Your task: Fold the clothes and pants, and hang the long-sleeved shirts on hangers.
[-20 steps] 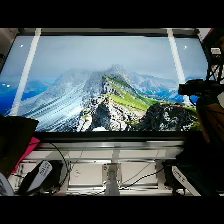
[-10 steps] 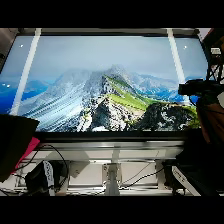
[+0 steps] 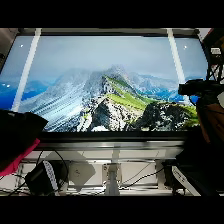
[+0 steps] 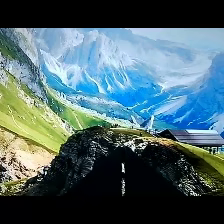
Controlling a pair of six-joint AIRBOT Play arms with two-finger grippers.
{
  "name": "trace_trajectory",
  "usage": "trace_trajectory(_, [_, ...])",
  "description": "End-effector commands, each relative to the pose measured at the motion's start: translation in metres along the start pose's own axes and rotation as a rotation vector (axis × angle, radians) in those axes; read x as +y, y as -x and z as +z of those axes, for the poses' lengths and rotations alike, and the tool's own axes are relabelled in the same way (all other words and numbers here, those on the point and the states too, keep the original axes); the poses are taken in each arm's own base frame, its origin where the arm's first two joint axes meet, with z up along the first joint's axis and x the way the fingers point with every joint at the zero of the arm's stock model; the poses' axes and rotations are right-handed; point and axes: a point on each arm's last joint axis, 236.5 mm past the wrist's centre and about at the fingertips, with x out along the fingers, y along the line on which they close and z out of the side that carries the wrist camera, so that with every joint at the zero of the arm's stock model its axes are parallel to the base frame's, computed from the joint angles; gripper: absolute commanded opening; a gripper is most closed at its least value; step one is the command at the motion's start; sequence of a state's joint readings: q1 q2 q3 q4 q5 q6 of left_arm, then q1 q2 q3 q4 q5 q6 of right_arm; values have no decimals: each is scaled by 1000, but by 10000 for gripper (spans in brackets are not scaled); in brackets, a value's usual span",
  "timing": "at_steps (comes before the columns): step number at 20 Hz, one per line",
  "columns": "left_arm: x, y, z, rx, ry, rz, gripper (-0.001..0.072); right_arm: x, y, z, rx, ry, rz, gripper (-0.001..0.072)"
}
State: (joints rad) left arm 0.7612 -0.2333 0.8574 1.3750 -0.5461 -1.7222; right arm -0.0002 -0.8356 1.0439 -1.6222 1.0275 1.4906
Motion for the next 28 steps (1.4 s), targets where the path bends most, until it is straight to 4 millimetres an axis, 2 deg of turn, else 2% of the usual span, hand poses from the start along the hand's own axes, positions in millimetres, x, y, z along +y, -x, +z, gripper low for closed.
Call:
trace_trajectory(1, [-61,11,38,-47,194,-235,37,0,0,0,-1,0,0,19])
trace_trajectory(5, [-135,20,40,61,341,-563,36,0,0,0,-1,0,1,19])
trace_trajectory(7, [-158,26,37,109,366,-677,37,0,0,0,-1,0,0,19])
trace_trajectory(10, [-190,41,17,243,367,-811,37,0,0,1,-2,0,0,19])
trace_trajectory(12, [-217,59,-3,367,358,-932,37,0,0,1,-2,0,0,19])
trace_trajectory(16, [-267,113,-31,593,332,-1197,36,6,0,-3,12,-15,25,19])
trace_trajectory(19, [-297,152,-24,632,297,-1379,36,14,1,-12,51,-32,60,19])
trace_trajectory(20, [-304,159,-24,634,274,-1413,36,16,1,-15,65,-34,66,19])
trace_trajectory(21, [-308,156,-28,628,238,-1408,36,18,1,-18,78,-37,74,19])
trace_trajectory(23, [-316,139,-48,634,178,-1347,36,19,1,-18,79,-39,78,19])
trace_trajectory(26, [-331,128,-111,784,74,-1289,36,19,1,-18,77,-39,78,19])
trace_trajectory(28, [-356,131,-150,851,46,-1304,36,19,1,-18,77,-39,78,19])
